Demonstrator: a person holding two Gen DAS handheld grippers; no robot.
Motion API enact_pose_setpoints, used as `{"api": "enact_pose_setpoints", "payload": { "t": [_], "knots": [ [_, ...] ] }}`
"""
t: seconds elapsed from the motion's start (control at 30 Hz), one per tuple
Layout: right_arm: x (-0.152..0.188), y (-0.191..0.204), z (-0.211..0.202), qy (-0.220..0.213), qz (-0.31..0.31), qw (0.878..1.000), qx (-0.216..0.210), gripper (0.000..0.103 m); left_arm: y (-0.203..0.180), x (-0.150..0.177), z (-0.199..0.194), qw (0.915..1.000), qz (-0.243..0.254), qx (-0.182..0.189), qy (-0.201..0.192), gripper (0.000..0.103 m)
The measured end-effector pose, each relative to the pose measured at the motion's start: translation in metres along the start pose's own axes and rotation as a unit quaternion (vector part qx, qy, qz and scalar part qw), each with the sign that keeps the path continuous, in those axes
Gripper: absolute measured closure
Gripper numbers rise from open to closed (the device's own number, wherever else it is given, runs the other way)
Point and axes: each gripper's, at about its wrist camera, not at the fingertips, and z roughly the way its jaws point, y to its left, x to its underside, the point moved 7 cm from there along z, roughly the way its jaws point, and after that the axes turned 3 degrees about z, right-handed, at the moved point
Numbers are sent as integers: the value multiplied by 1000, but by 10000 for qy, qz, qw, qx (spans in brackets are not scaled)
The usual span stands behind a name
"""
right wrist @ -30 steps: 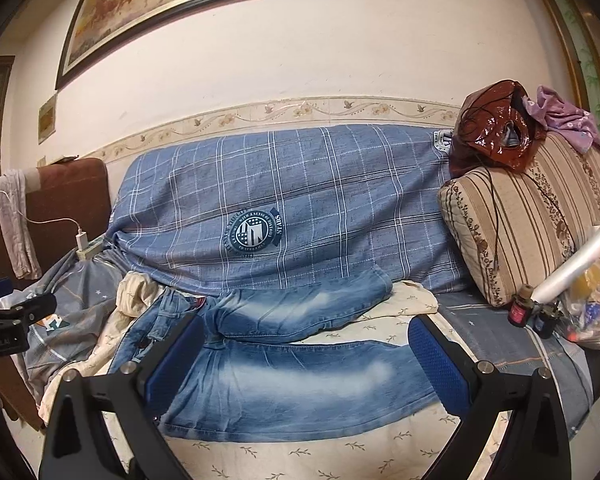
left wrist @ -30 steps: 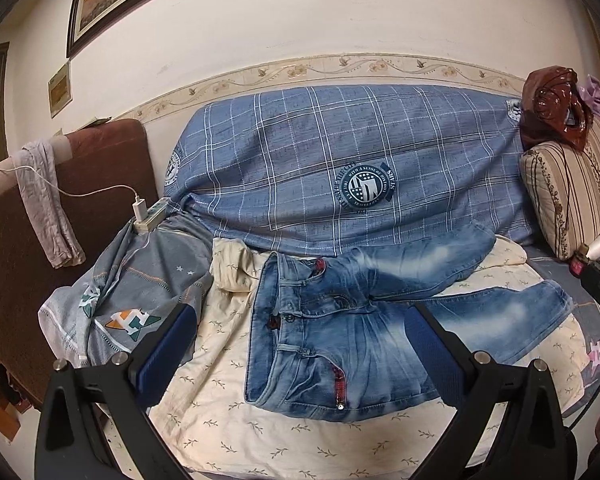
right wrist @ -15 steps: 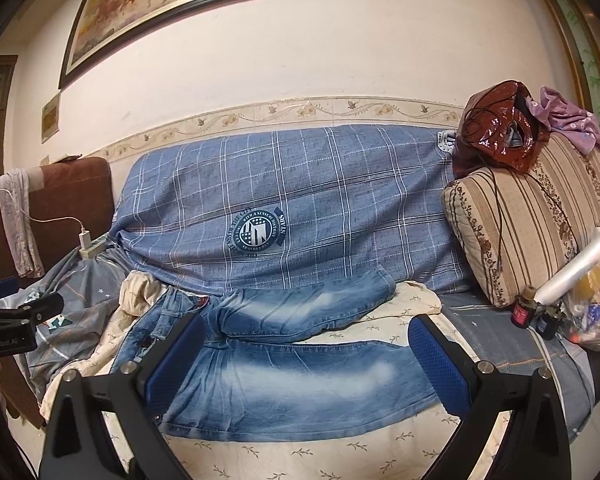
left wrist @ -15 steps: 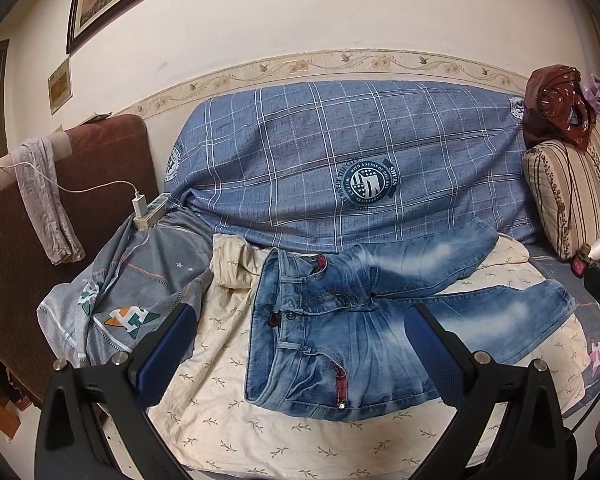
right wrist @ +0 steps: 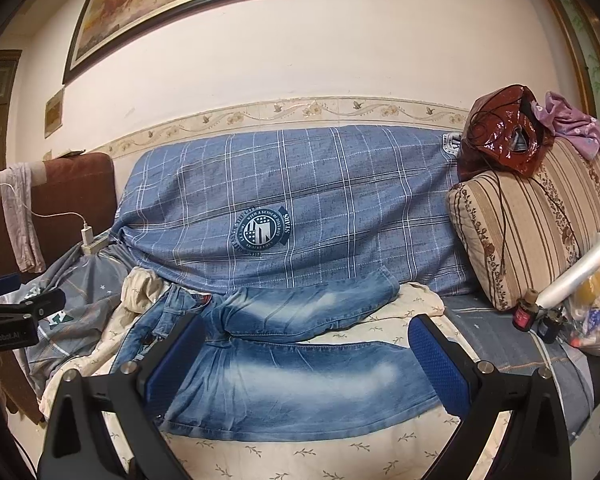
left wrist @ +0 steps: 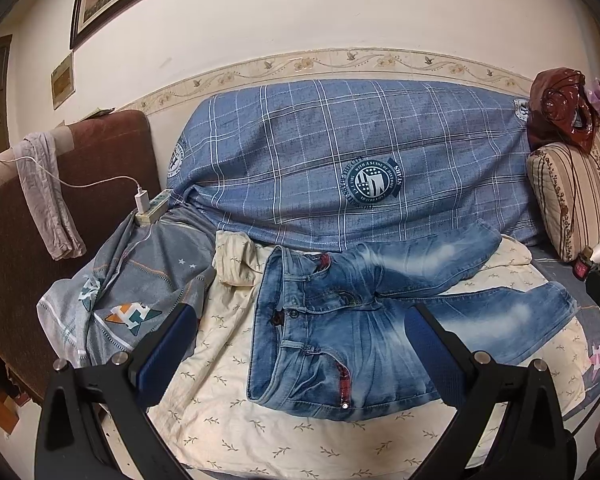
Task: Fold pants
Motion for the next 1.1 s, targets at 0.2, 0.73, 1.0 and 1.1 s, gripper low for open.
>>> {"api": "enact_pose_setpoints", "payload": {
  "t": [0.2, 0.73, 1.0, 1.1],
  "knots": [
    [2, -2, 4, 40, 23, 10000, 16, 0, -1, 1, 4, 10000, 4, 1, 42, 0],
    [-7, -10, 31, 196, 186, 9996, 6, 0, 6, 3, 36, 9998, -24, -61, 185, 0],
    [-9, -16, 71, 398, 218, 9989, 78, 0, 9, -2, 68, 9995, -38, -107, 295, 0],
    [-6, -20, 90, 519, 295, 9982, 90, 0, 9, -3, 84, 9993, -41, -103, 356, 0]
  ]
}}
